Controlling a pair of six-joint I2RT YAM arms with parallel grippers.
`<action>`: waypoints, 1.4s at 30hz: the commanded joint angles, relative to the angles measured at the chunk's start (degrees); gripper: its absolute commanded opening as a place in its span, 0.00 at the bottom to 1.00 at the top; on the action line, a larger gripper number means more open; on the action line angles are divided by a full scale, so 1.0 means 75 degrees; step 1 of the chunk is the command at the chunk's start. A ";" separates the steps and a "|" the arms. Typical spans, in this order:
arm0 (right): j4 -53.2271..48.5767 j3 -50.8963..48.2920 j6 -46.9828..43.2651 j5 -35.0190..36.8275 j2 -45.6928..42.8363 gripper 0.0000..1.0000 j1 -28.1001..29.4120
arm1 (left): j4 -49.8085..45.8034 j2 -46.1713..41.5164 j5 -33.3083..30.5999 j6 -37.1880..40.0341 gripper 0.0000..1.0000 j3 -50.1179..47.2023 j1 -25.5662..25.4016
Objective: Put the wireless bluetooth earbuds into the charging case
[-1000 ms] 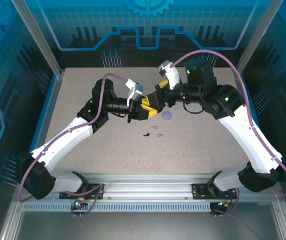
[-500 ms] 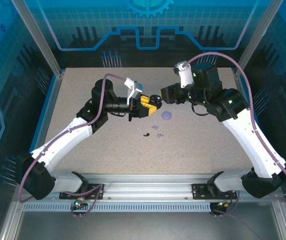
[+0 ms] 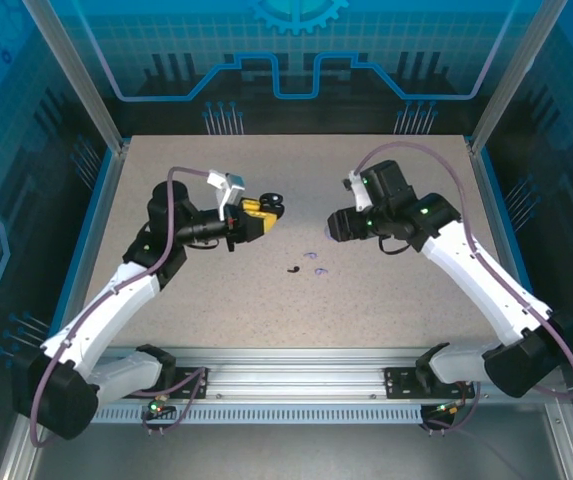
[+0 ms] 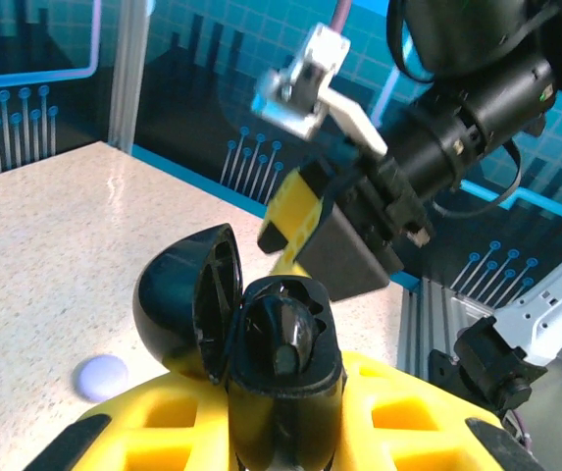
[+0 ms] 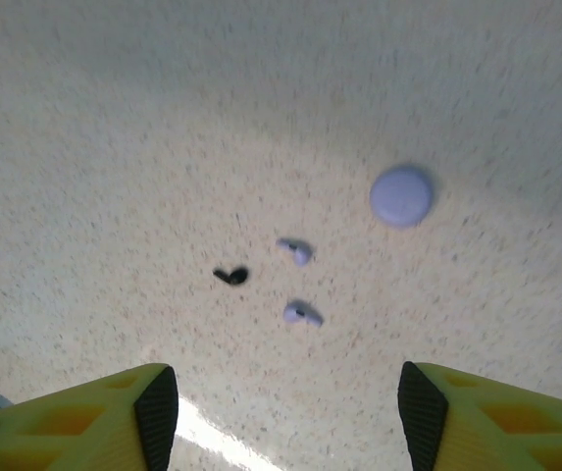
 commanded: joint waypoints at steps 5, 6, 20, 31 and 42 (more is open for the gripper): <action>0.0968 -0.0999 0.0844 -0.0865 0.0940 0.57 0.0387 | -0.0174 -0.0768 -0.0378 -0.0205 0.19 -0.0586 0.0237; 0.1030 -0.1014 0.0881 -0.0927 0.1110 0.57 0.0471 | -0.0227 -0.0831 -0.0410 -0.0182 0.19 -0.0613 0.0246; 0.1581 -0.0481 0.1291 -0.1013 0.3375 0.36 0.1423 | -0.0450 -0.1168 -0.0588 -0.0152 0.20 -0.0892 0.0296; 0.1546 0.0006 0.1304 -0.0810 0.4226 0.19 0.1467 | -0.0566 -0.1203 -0.0627 -0.0054 0.20 -0.0858 0.0297; 0.1382 0.0268 0.1399 -0.0487 0.4821 0.18 0.1476 | -0.0616 -0.1185 -0.0656 0.0004 0.20 -0.0833 0.0301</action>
